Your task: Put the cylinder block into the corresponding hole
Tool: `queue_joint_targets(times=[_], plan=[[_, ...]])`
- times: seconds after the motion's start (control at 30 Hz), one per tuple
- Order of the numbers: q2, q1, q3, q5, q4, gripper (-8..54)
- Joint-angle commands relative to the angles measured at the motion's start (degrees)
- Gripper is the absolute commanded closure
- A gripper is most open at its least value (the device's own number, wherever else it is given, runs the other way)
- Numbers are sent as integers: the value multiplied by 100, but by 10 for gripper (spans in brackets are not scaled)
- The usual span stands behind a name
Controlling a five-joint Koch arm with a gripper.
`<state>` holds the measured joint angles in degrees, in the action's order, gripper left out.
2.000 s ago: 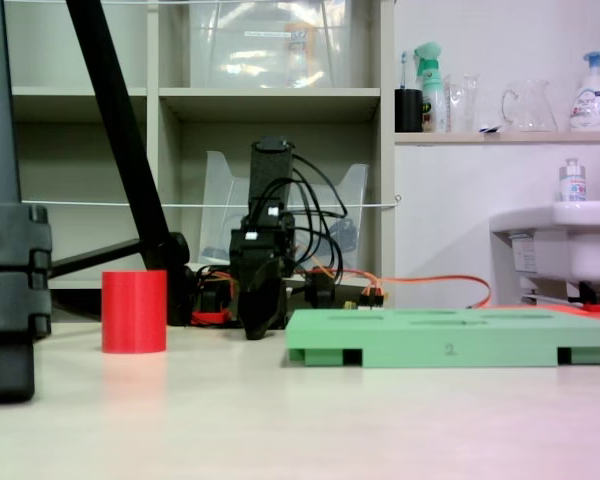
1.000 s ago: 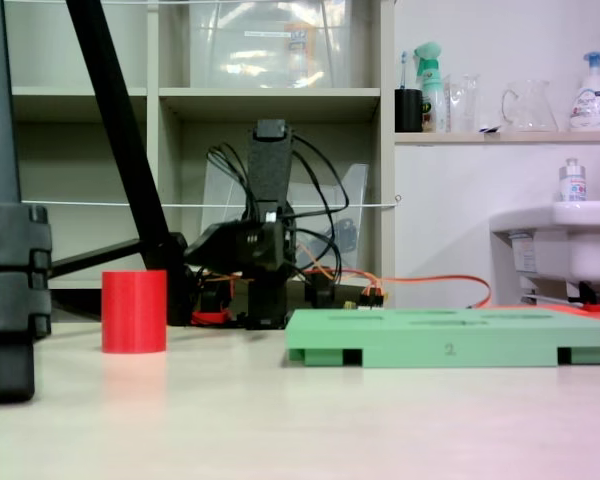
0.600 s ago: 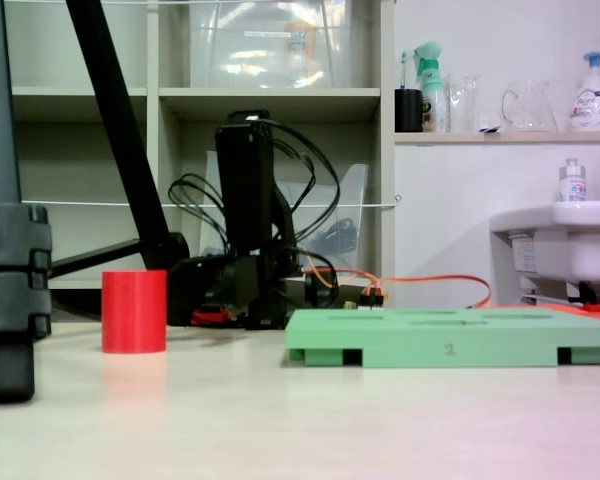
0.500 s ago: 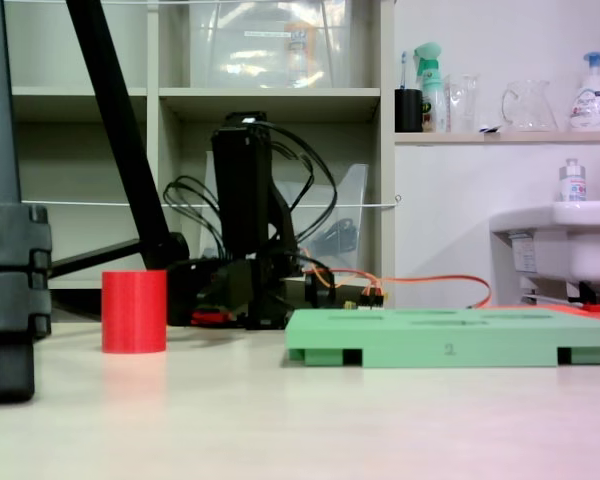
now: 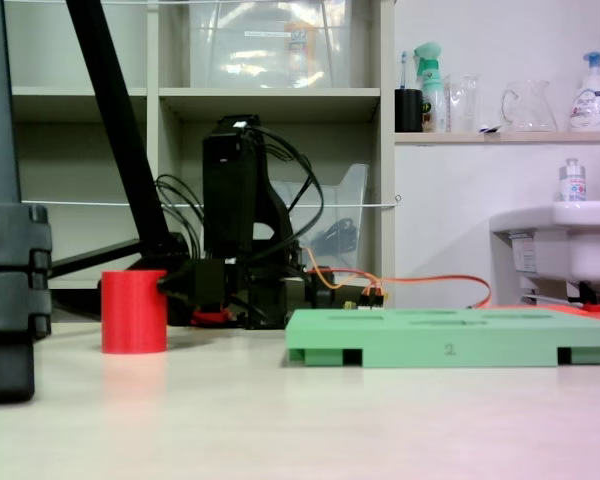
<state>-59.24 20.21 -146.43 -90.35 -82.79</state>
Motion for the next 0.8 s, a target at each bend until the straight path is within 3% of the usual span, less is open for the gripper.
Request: queue_joint_targets(times=[0.0, 0.2, 0.3, 0.5, 0.6, 0.77], plan=[[-9, 141, 202, -9, 44, -3], [202, 202, 483, -18, 88, 26], [149, 167, 422, -18, 70, 147], [-1055, -167, -571, -26, -26, 134], [-1512, -483, -826, -26, -18, 172], [-2364, -1433, -958, -44, 123, 176]])
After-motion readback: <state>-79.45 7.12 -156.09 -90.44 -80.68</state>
